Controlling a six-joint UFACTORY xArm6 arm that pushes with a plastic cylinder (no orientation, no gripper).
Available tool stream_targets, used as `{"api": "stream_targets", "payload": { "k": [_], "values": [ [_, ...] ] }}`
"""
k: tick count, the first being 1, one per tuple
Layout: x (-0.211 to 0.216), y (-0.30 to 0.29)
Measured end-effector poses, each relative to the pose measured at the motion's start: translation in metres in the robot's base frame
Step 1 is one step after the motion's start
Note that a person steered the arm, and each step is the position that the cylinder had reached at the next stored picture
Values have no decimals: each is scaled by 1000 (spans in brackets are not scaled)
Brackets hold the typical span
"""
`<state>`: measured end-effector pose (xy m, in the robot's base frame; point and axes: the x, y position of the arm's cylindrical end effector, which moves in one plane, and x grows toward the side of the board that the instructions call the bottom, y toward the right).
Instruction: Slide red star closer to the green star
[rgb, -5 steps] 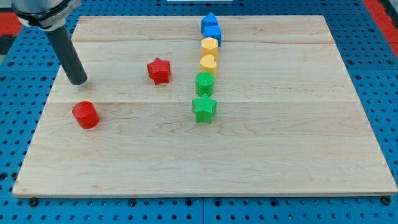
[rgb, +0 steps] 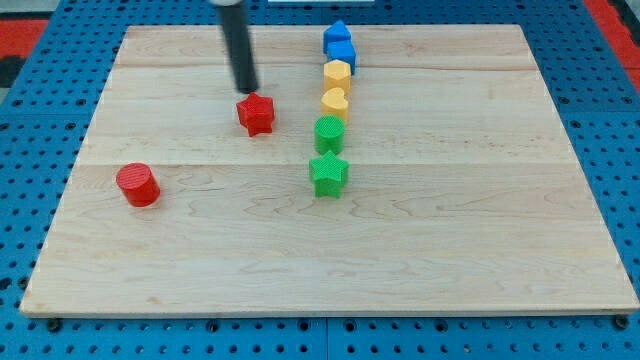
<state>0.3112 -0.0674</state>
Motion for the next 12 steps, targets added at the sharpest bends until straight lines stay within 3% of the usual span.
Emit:
{"api": "stream_targets", "payload": {
  "k": [1, 2, 3, 7, 9, 11, 12],
  "values": [
    [26, 15],
    [69, -16],
    [81, -24],
    [43, -40],
    [95, -57],
    [164, -9],
    [167, -51]
  ]
}}
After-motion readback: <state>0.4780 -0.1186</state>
